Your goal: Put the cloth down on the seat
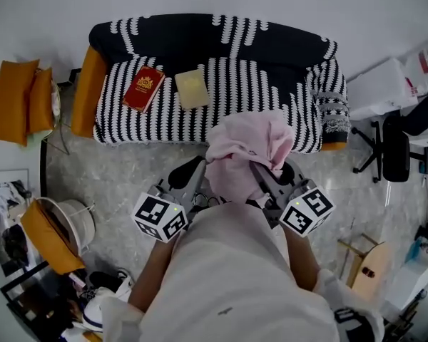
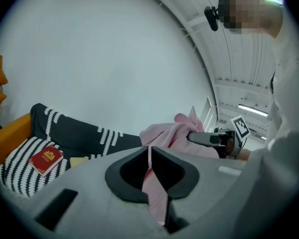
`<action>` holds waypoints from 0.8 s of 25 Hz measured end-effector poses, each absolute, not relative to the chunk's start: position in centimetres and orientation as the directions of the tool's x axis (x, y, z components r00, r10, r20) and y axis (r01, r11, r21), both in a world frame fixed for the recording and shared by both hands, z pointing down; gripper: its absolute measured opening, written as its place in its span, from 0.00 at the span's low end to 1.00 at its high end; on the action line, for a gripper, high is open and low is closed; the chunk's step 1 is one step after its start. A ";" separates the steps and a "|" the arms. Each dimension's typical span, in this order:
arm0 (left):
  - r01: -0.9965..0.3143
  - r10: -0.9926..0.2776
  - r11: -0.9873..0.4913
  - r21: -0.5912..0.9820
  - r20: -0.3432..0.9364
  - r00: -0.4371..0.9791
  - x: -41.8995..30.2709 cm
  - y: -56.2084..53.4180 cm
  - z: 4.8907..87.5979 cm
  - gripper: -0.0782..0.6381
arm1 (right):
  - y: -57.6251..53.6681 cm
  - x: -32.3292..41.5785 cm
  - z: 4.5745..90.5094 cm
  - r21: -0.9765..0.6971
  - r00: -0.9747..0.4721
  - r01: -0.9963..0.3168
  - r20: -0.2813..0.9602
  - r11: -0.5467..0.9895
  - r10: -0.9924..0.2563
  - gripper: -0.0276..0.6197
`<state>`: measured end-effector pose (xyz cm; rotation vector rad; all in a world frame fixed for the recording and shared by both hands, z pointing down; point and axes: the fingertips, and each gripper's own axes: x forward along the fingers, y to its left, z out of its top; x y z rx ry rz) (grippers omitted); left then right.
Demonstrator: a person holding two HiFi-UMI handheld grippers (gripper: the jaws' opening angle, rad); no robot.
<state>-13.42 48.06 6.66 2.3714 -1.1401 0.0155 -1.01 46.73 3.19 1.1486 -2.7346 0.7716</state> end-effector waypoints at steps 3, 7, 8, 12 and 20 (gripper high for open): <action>-0.741 -0.733 -0.513 0.433 0.228 0.641 -12.9 46.0 6.6 0.15 | 44.4 -0.3 3.1 -0.418 -0.723 -0.682 0.257 0.600 -0.642 0.26; -0.748 -0.739 -0.501 0.435 0.236 0.631 -11.5 43.7 6.7 0.15 | 41.5 1.2 3.3 -0.415 -0.729 -0.676 0.260 0.609 -0.633 0.26; -0.751 -0.741 -0.497 0.434 0.238 0.628 -11.2 43.1 6.7 0.15 | 40.8 1.5 3.3 -0.416 -0.731 -0.675 0.260 0.609 -0.632 0.26; -0.766 -0.754 -0.481 0.426 0.244 0.610 -10.0 40.8 6.5 0.15 | 37.9 3.1 3.3 -0.419 -0.739 -0.666 0.259 0.618 -0.622 0.26; -0.792 -0.777 -0.437 0.427 0.265 0.571 -7.5 36.5 6.8 0.15 | 31.8 5.5 3.5 -0.412 -0.768 -0.635 0.249 0.653 -0.589 0.26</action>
